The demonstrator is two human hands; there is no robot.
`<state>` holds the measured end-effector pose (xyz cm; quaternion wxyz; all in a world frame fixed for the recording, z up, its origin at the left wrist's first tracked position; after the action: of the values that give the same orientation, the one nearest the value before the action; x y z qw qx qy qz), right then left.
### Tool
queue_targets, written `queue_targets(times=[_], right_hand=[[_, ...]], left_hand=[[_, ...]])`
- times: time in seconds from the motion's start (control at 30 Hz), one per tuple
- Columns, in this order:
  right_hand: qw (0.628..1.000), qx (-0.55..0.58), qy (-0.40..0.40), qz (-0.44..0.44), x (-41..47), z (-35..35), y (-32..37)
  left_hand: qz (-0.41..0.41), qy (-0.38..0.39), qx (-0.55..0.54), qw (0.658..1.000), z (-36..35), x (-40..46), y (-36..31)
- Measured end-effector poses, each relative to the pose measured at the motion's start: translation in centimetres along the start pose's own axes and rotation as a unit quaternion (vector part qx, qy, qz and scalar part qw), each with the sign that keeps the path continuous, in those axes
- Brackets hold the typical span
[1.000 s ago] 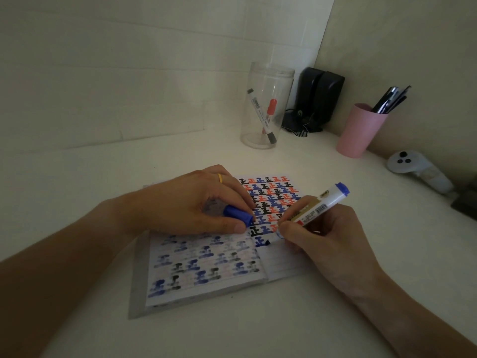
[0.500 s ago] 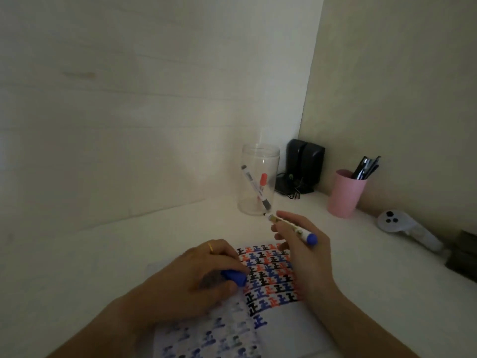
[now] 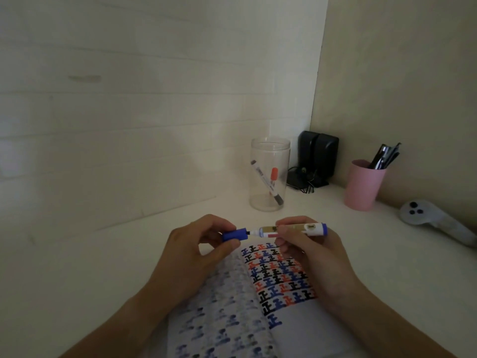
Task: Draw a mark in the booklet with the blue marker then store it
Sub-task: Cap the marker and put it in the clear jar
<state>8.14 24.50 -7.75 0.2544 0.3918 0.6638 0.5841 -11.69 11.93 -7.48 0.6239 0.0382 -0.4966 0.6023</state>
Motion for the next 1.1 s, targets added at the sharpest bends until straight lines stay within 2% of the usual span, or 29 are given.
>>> queue_targets(times=[0.13,0.3,0.37,0.6,0.73,1.1], right_hand=[[1.0,-0.017,0.022,-0.005,-0.3,-0.2,-0.1],[0.998,0.013,0.068,-0.01,-0.7,-0.4,0.3],[0.997,0.019,0.074,-0.009,-0.7,-0.4,0.4],[0.996,0.051,0.067,-0.016,-0.8,-0.4,0.6],[0.997,0.009,0.074,-0.006,-1.0,-0.5,1.0],[0.994,-0.03,0.101,0.005,-1.2,-0.6,1.2]], left_hand=[[-0.006,0.009,-0.035,0.999,-0.1,-0.1,-0.3],[0.045,-0.006,-0.195,0.98,0.2,0.1,-0.9],[0.056,-0.006,-0.223,0.973,0.3,0.2,-1.0],[0.074,0.02,-0.256,0.964,0.3,0.3,-1.0],[0.081,0.031,-0.273,0.958,0.2,0.2,-1.1],[0.065,-0.013,-0.291,0.954,0.6,0.0,-1.9]])
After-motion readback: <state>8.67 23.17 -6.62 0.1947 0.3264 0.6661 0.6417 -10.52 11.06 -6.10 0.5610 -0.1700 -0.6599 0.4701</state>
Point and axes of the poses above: each hand's wrist, its own x-axis towards the middle knuckle, its own z-axis out of the back of the hand, y = z × x, the point moved 1 cm from there along x, towards the middle knuckle, and after that the axes turned 8 degrees about -z, right-handed, at the moved point
